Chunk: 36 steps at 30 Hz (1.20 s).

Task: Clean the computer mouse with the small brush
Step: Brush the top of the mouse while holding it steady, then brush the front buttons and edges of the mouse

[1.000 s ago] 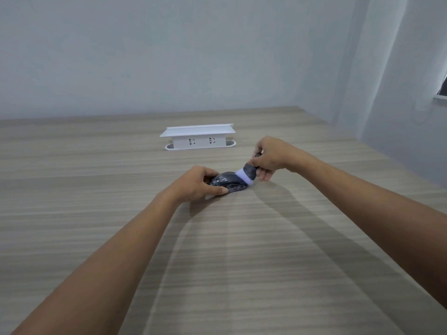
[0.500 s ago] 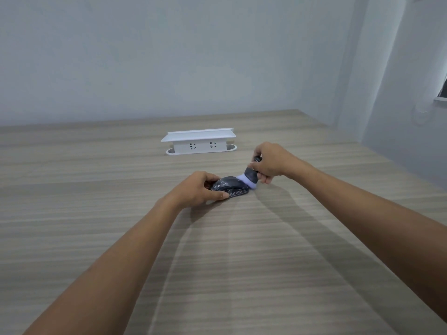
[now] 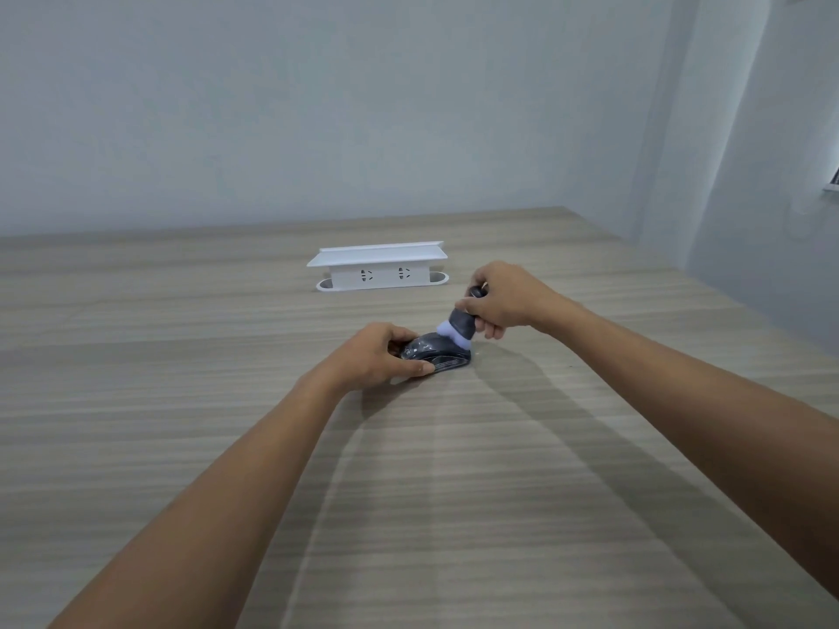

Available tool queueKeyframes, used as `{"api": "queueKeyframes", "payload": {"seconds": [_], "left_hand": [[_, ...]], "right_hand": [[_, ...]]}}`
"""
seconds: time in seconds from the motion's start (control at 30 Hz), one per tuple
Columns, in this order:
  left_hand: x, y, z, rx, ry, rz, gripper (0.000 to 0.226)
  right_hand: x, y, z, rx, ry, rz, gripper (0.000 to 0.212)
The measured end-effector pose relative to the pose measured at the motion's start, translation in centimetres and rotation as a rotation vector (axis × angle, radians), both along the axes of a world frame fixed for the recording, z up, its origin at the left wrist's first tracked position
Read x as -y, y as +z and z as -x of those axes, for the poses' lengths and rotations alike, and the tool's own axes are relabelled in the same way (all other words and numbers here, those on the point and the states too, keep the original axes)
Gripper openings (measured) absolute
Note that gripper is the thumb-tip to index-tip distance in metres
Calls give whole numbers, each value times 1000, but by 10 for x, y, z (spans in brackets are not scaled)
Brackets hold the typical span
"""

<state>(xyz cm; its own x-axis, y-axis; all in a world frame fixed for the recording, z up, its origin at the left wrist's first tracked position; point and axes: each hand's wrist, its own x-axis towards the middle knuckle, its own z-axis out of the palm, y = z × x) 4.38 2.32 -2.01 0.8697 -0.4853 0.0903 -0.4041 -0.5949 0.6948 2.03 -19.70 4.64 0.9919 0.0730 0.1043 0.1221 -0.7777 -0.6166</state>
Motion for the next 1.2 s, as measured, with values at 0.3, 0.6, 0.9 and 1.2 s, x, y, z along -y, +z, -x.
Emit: {"api": "queueKeyframes", "payload": {"seconds": [0.3, 0.6, 0.9, 1.2], "left_hand": [[0, -1, 0, 0, 4, -2, 35], [-1, 6, -3, -31, -43, -98, 44], [-2, 24, -14, -92, -105, -253, 49], [-3, 27, -23, -26, -11, -301, 71]], "right_hand": [[1, 1, 4, -33, -8, 61, 22], [-2, 0, 1, 71, -17, 27, 18], [13, -1, 0, -21, -36, 23, 16], [17, -5, 5, -99, -7, 50, 16]]}}
